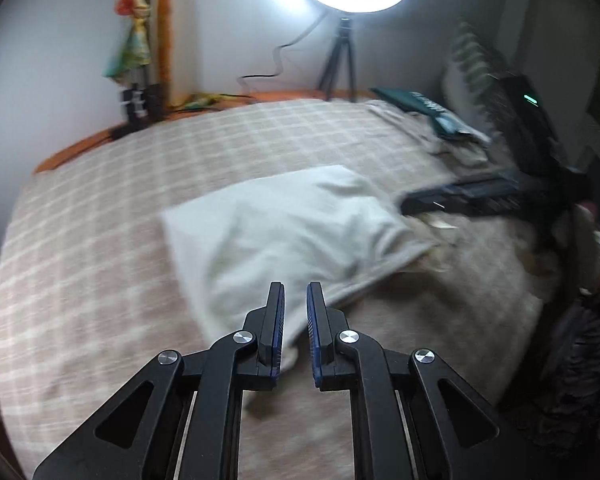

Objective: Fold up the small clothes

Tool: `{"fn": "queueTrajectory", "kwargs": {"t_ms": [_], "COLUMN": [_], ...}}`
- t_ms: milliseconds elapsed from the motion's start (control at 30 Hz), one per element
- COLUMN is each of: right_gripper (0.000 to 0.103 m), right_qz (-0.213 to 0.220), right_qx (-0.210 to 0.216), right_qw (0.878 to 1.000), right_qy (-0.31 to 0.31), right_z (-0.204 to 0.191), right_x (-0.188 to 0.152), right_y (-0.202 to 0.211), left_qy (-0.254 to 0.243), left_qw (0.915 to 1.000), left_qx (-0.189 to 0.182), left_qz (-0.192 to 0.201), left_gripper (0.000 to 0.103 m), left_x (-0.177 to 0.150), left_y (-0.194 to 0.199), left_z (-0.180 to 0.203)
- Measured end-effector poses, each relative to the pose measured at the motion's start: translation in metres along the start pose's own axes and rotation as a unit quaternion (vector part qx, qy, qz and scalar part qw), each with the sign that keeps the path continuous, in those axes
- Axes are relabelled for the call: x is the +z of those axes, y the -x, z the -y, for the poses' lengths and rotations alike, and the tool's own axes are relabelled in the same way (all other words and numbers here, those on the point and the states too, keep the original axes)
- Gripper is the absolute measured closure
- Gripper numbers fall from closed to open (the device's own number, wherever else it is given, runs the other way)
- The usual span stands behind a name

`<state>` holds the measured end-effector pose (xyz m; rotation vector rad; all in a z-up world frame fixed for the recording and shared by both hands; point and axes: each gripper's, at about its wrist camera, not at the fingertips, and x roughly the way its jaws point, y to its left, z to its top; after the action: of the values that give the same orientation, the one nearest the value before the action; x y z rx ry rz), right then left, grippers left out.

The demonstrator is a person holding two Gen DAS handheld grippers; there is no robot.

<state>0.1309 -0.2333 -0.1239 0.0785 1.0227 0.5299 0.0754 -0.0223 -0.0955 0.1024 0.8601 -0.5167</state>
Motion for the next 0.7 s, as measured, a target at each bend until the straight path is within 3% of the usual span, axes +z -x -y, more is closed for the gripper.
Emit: {"fn": "queueTrajectory", "kwargs": {"t_ms": [67, 233, 367, 467, 500, 533, 567, 600, 700], "right_gripper": [0.083, 0.083, 0.083, 0.082, 0.073, 0.066, 0.063, 0.057, 0.057], "right_qz": [-0.016, -0.054, -0.067, -0.046, -0.035, -0.021, -0.012, -0.006, -0.003], "right_qx": [-0.008, -0.022, -0.029, -0.011, -0.003, 0.004, 0.011, 0.019, 0.056], "right_qw": [1.000, 0.998, 0.996, 0.998, 0.999, 0.999, 1.000, 1.000, 0.998], "right_qy": [0.016, 0.038, 0.054, 0.039, 0.033, 0.025, 0.016, 0.006, -0.036], "right_z": [-0.005, -0.007, -0.005, 0.003, 0.006, 0.011, 0.015, 0.019, 0.034], "right_x": [-0.011, -0.031, -0.039, -0.033, -0.031, -0.026, -0.022, -0.018, -0.009], "right_y": [-0.004, -0.008, 0.000, 0.011, 0.016, 0.019, 0.021, 0.020, 0.008], "left_qy": [0.024, 0.013, 0.011, 0.060, 0.087, 0.115, 0.141, 0.160, 0.222], "left_qw": [0.9995, 0.9970, 0.9971, 0.9975, 0.9959, 0.9933, 0.9899, 0.9868, 0.9733], "left_qx": [0.010, 0.015, 0.012, -0.001, -0.006, -0.010, -0.015, -0.021, -0.059], "left_qz": [-0.016, -0.075, -0.075, -0.036, -0.023, -0.012, -0.003, 0.002, 0.001], "left_gripper": [0.093, 0.093, 0.093, 0.093, 0.086, 0.071, 0.064, 0.061, 0.060], "left_x": [-0.004, -0.032, -0.044, -0.042, -0.040, -0.038, -0.038, -0.038, -0.036], "left_y": [-0.006, -0.019, -0.005, 0.013, 0.018, 0.020, 0.021, 0.019, 0.007], "left_z": [-0.015, -0.023, -0.023, -0.035, -0.044, -0.052, -0.060, -0.064, -0.080]}}
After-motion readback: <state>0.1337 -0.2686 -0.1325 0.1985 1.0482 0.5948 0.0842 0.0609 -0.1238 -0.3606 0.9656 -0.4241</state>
